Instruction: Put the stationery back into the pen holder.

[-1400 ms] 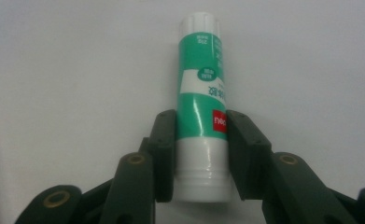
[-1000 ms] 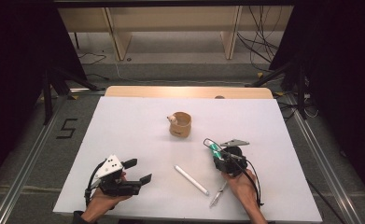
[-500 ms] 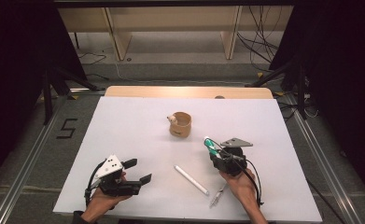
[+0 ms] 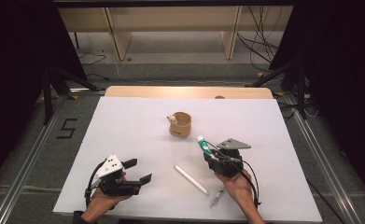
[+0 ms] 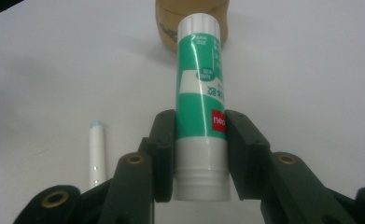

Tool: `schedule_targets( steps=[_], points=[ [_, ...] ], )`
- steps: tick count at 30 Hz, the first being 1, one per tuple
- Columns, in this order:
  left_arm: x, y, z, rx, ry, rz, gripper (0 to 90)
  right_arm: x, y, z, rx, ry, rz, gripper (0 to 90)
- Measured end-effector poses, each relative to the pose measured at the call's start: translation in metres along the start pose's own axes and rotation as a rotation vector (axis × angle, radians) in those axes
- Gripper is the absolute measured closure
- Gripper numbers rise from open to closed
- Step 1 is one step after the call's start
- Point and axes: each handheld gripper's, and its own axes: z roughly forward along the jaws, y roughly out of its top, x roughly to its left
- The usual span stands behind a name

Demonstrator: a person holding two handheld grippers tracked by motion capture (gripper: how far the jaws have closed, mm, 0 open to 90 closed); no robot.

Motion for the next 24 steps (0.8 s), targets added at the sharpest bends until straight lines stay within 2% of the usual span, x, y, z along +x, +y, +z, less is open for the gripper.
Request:
schedule_targets(
  steps=[8,16,24],
  points=[
    [0.001,0.000,0.001,0.001,-0.001,-0.005,16.6,0.012,0.003,-0.002,-0.004,0.036,-0.045,66.0],
    [0.001,0.000,0.001,0.005,-0.002,-0.006,16.6,0.028,0.005,-0.002,0.003,0.078,-0.148,66.0],
    [0.003,0.001,0.002,0.010,-0.005,-0.004,16.6,0.040,0.004,-0.001,0.020,0.090,-0.245,66.0]
  ],
)
